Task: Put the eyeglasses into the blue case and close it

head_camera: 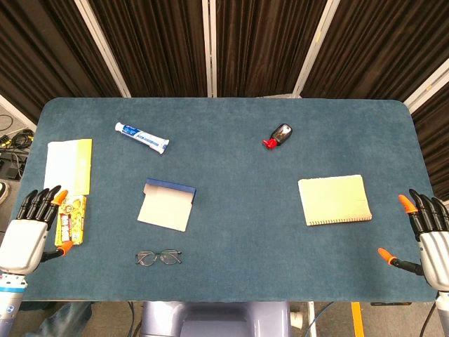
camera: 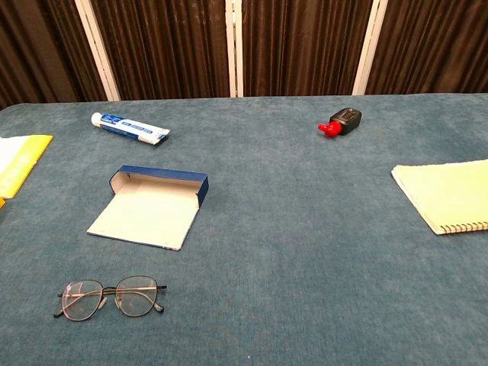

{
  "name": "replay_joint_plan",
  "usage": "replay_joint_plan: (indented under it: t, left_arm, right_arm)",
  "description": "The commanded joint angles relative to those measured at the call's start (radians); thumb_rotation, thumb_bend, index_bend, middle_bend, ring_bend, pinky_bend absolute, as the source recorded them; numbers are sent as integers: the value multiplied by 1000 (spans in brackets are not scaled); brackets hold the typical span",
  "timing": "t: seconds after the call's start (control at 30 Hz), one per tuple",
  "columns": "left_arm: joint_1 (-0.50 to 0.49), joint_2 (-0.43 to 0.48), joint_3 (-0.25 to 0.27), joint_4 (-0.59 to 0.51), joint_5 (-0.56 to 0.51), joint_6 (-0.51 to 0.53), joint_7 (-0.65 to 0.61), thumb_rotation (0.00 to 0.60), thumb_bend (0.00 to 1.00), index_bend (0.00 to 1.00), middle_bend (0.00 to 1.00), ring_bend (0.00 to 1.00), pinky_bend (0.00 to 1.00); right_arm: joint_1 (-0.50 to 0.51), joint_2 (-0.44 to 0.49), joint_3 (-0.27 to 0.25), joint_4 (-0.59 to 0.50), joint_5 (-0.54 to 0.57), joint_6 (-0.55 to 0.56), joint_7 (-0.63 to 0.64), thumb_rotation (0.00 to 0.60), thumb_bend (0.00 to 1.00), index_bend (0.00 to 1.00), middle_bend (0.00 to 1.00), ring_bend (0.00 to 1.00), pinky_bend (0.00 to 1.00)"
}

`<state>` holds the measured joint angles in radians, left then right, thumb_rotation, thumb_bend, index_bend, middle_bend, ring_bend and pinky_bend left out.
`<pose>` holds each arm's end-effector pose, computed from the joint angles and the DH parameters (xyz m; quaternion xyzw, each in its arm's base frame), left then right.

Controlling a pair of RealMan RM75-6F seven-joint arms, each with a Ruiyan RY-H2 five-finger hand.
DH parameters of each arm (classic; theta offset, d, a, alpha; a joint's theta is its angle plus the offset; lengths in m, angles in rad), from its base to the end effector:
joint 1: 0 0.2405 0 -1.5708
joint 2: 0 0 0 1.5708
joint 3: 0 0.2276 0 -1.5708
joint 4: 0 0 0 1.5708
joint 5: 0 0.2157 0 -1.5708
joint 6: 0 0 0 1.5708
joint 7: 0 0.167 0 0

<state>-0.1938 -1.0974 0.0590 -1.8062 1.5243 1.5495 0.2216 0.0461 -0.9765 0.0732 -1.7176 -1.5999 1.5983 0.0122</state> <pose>-0.2315 0.2022 0.1246 -0.6410 -0.3467 -0.3936 0.5604 -0.2597 -0.1938 0.1861 0.5965 -0.3285 0.4307 0.5923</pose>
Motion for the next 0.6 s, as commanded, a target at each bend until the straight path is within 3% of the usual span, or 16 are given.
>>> replay_joint_plan:
  t: [0.03,0.27,0.37,0.43,0.6]
  left_arm:
    - [4,-2,-1,0,8,-6,7,600,0,0,0,0,0]
    - [-12,-36,22,-20,32,-101,22,600,0,7,0,0,0]
    - [-31,-87,24,-32,23,-165,81,600,8,126,0,0,0]
    - [-44,-137,24,-39,3,-210,117,600,45,194,0,0,0]
    - [-70,-278,7,-12,-99,-315,212,600,244,335,0,0,0]
  right_arm:
    - [-1,1,0,-1,3,-2,2,600,0,0,0,0,0]
    - [-4,10,-1,-10,-3,4,18,600,0,0,0,0,0]
    - [-3,12,-2,-11,-3,0,24,600,0,0,0,0,0]
    - [0,13,-3,-9,-3,-6,25,600,0,0,0,0,0]
    - [2,12,-5,-5,1,-17,27,600,0,0,0,0,0]
